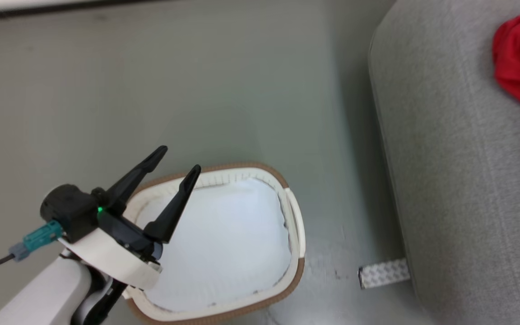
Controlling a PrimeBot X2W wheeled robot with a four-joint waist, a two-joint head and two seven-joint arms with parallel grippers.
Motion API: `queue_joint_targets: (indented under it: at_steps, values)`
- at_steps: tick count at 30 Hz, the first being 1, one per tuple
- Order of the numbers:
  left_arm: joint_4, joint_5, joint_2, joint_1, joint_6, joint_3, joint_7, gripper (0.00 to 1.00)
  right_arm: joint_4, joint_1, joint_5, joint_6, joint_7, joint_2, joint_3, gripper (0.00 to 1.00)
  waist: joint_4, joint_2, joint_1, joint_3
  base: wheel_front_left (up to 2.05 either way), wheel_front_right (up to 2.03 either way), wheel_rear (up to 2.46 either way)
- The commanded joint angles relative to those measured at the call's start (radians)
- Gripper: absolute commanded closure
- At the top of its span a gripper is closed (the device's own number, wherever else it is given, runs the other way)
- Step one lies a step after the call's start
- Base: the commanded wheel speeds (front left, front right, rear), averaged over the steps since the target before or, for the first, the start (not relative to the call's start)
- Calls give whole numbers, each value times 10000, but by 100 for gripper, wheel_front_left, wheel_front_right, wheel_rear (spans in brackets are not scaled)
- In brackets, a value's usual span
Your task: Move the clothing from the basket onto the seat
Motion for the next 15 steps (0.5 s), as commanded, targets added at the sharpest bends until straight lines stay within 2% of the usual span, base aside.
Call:
queue_joint_targets:
  at_steps: [1, 3, 4, 9, 15]
  values:
    - [279, -183, -227, 304, 74, 172, -59, 0, -181, 430, 409, -26, -219, -558, 308, 0, 148, 0, 0, -1305, 0, 0, 0]
    - [497, -280, -467, 481, 146, 399, -60, 0, -402, 648, 797, -26, -531, -885, 563, 0, 259, 0, 0, -1854, 0, 0, 0]
    - [497, -280, -467, 481, 146, 399, -60, 0, -402, 648, 797, -26, -531, -885, 563, 0, 259, 0, 0, -1854, 0, 0, 0]
    - [943, -306, -1161, 1052, 341, 1242, -57, 0, -786, 839, 1387, -25, -1373, -1152, 1201, 0, 741, 0, 0, -3307, 0, 0, 0]
    - [1459, -67, -1859, 1829, 601, 2283, -58, 0, -1159, 968, 1962, -25, -2197, -734, 2418, 0, 1410, 0, 0, -4733, 0, 0, 0]
